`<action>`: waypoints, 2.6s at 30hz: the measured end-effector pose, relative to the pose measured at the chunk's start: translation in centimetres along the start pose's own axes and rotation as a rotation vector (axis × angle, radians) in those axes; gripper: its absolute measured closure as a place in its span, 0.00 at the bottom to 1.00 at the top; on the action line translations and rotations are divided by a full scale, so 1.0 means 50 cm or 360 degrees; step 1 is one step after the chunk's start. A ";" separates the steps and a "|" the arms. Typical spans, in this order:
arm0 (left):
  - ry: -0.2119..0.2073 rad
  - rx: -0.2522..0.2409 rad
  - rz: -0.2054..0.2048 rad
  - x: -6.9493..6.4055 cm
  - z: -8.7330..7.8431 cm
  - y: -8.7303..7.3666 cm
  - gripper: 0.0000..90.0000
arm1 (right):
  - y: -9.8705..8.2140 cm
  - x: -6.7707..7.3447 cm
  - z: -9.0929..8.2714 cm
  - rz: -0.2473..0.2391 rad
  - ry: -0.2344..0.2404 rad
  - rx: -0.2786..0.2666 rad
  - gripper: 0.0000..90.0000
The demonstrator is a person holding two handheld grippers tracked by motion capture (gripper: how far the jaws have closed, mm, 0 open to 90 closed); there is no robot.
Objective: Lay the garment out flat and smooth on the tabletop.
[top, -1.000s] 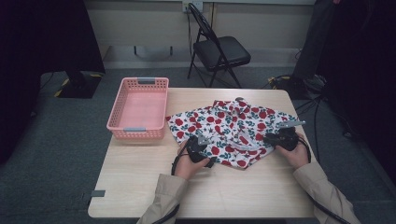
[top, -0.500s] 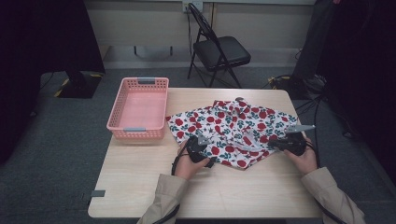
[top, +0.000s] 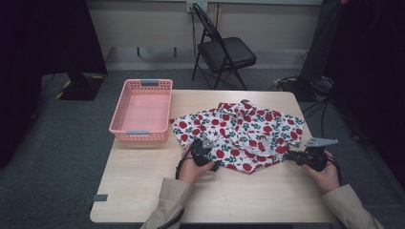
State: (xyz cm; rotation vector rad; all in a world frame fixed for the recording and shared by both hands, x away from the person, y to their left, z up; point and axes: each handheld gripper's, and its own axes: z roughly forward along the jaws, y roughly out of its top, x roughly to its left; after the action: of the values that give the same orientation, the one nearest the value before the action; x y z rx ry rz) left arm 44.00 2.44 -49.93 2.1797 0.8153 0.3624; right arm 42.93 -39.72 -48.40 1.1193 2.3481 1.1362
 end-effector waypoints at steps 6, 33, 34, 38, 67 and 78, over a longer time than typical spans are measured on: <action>0.0001 0.0000 0.0000 0.000 0.000 0.000 0.16 | 0.030 0.007 0.029 -0.0009 -0.0062 -0.0035 0.72; 0.0001 0.0000 0.0000 0.000 0.000 0.000 0.16 | 0.086 -0.004 0.101 0.0080 0.0076 0.0013 0.99; 0.0000 0.0000 -0.0001 0.000 0.000 0.000 0.16 | 0.083 -0.003 0.096 0.0074 0.0081 0.0010 0.99; 0.0000 0.0000 -0.0001 0.000 0.000 0.000 0.16 | 0.069 0.003 0.069 0.0057 0.0091 0.0010 0.99; 0.0001 0.0000 -0.0002 0.000 0.000 0.000 0.16 | 0.045 -0.020 0.041 0.0153 -0.0087 -0.0054 0.77; 0.0002 0.0001 -0.0002 0.000 0.000 0.000 0.16 | 0.044 -0.010 0.056 0.0150 0.0025 0.0031 0.97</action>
State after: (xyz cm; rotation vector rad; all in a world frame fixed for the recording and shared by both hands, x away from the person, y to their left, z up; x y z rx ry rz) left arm 44.00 2.42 -49.92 2.1794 0.8177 0.3633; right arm 45.96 -37.77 -48.56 1.2437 2.3451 1.1602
